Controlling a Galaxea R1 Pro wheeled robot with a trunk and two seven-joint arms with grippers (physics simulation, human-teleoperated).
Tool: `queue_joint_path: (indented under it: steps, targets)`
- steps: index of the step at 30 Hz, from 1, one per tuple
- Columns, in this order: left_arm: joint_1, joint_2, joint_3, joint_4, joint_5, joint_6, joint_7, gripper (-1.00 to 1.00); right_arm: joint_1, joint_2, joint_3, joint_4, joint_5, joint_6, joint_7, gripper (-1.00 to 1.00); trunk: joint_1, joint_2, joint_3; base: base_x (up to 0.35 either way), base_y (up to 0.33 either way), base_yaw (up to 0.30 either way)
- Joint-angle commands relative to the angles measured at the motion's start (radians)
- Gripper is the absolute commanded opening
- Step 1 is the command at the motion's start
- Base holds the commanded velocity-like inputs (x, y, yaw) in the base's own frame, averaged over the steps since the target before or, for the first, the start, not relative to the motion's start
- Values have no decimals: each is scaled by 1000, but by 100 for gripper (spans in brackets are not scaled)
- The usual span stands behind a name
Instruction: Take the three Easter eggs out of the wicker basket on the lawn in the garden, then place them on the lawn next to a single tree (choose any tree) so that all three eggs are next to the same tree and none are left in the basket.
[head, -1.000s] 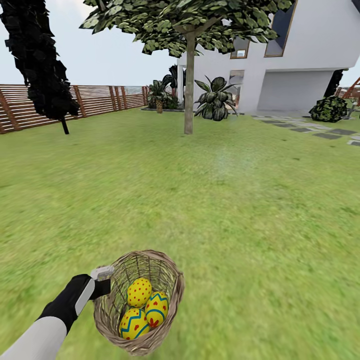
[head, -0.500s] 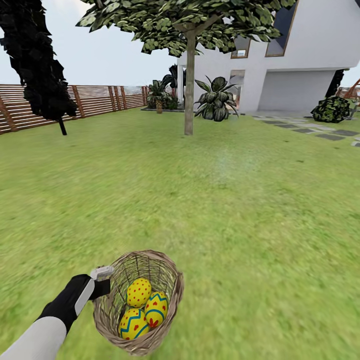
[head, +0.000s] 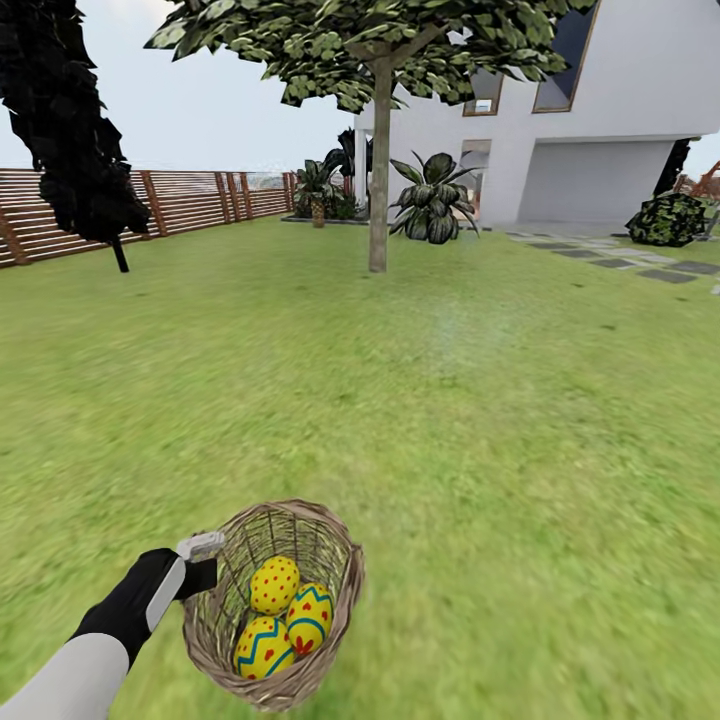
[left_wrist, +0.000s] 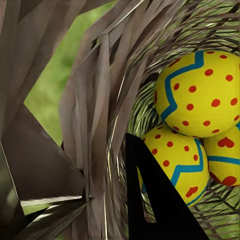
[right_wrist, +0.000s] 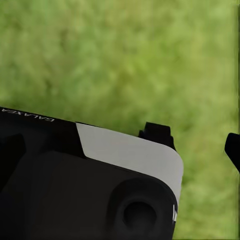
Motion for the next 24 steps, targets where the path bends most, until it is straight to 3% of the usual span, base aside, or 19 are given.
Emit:
queue_joint_path:
  steps: [1, 19, 24]
  targets:
    - [0, 0, 1, -2, 17, 4, 8, -100, -1, 0, 3, 1, 9, -5, 0, 100, 1, 0, -1, 341, 0, 0]
    - [0, 0, 1, -2, 17, 4, 8, -100, -1, -1, 3, 1, 9, -5, 0, 100, 1, 0, 1, 341, 0, -42]
    - [0, 0, 1, -2, 17, 4, 8, -100, -1, -1, 3, 2, 9, -5, 0, 100, 1, 0, 4, 341, 0, -185]
